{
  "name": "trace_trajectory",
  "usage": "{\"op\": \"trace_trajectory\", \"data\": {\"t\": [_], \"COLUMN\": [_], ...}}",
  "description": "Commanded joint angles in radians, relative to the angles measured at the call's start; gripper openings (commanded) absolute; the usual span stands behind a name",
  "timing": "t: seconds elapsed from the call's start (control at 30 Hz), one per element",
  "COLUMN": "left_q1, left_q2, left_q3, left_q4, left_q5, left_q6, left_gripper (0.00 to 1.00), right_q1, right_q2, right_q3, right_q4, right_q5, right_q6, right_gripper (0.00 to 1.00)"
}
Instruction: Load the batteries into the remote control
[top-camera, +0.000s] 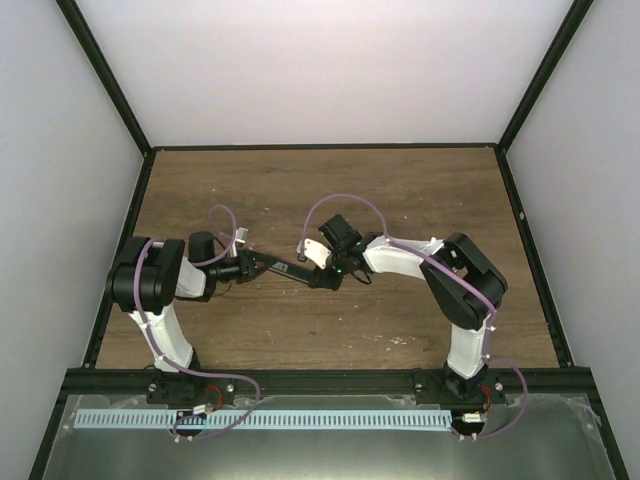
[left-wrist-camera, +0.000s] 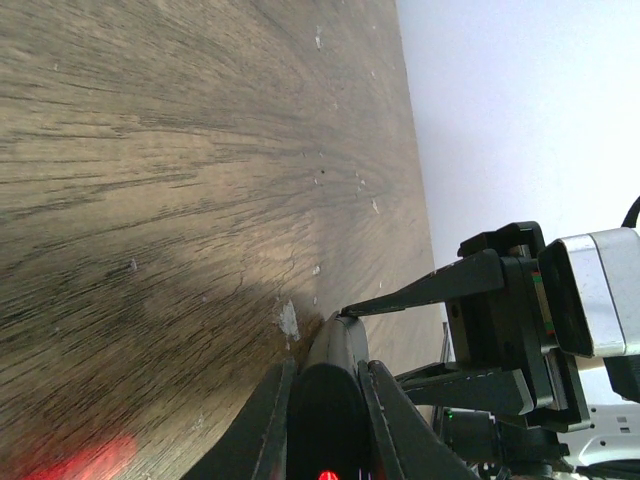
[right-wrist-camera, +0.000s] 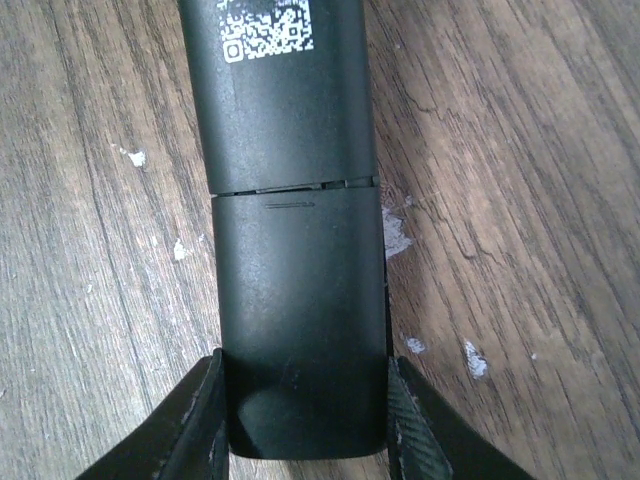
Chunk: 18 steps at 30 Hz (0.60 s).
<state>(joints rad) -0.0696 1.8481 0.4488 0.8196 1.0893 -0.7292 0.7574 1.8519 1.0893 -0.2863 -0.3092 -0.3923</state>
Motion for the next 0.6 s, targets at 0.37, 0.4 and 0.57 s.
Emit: {"op": "trace_trajectory", "data": {"t": [0.37, 0.4, 0.57], "left_q1": [-0.007, -0.006, -0.007], "left_q2": [-0.004, -0.003, 0.000], "left_q3": [-0.010, -0.009, -0.010], "left_q4": [-0.022, -0.021, -0.019], "left_q5": [-0.042, -0.040, -0.037], "left_q6": [0.059, 0.059, 0.058], "left_gripper": [0.00, 0.00, 0.00], "right_q1": [0.007, 0.008, 0.007], "right_q2": [0.026, 0.025, 0.026], "right_q3": [0.029, 0.026, 0.018], "right_q4": [0.027, 0.032, 0.051], "right_q5": [0.076, 0.077, 0.090], "right_q6": [-0.023, -0.029, -0.057], "right_gripper": [0.29, 0.30, 0.31]}}
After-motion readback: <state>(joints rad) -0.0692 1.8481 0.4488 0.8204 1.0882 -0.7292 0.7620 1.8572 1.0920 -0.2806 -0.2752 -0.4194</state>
